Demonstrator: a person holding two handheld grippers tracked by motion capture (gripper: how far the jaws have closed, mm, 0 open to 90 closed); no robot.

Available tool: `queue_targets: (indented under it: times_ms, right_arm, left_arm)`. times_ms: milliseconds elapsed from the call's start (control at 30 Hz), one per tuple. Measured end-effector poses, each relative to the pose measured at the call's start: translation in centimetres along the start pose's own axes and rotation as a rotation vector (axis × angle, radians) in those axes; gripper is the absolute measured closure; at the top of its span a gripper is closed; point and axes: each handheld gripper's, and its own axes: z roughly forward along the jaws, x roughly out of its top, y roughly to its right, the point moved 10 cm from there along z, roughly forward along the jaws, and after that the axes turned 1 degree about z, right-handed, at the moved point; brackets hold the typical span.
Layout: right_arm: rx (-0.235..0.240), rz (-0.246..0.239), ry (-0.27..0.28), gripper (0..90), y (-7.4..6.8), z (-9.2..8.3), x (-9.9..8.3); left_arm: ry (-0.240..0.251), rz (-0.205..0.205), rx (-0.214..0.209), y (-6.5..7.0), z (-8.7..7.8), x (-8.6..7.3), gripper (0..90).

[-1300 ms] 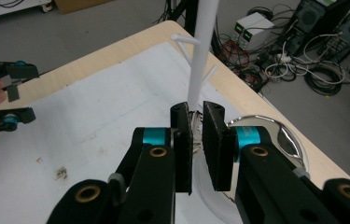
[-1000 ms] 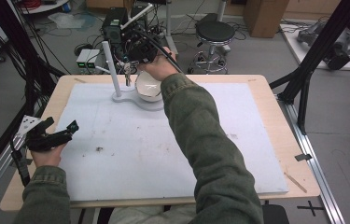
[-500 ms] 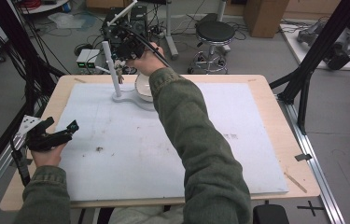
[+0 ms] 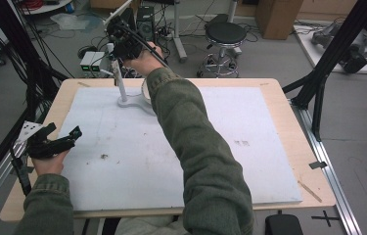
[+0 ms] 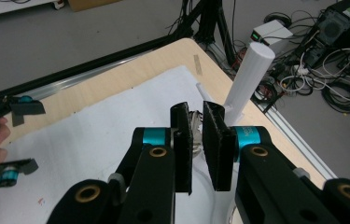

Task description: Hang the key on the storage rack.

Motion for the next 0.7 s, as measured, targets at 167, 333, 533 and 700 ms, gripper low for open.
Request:
queue_targets:
  times_ms: [167, 333, 533, 700]
  right_arm:
    - [0.014, 0.022, 0.019, 82.6, 0.1, 0.4, 0.6]
    - [-0.002, 0.051, 0.027, 82.6, 0.9, 0.8, 1.0]
    - [0.004, 0.050, 0.031, 82.6, 1.2, 1.5, 1.4]
    - [-0.004, 0.064, 0.032, 82.6, 1.8, 2.3, 1.3]
  left_arm:
    - [0.001, 0.004, 0.000, 0.0, 0.0, 0.0, 1.7]
    - [0.003, -0.004, 0.005, -0.2, -0.1, 0.0, 1.7]
    - [-0.003, 0.003, 0.001, 0.0, 0.0, -0.1, 1.7]
    - [0.001, -0.002, 0.003, -0.1, -0.1, -0.1, 1.7]
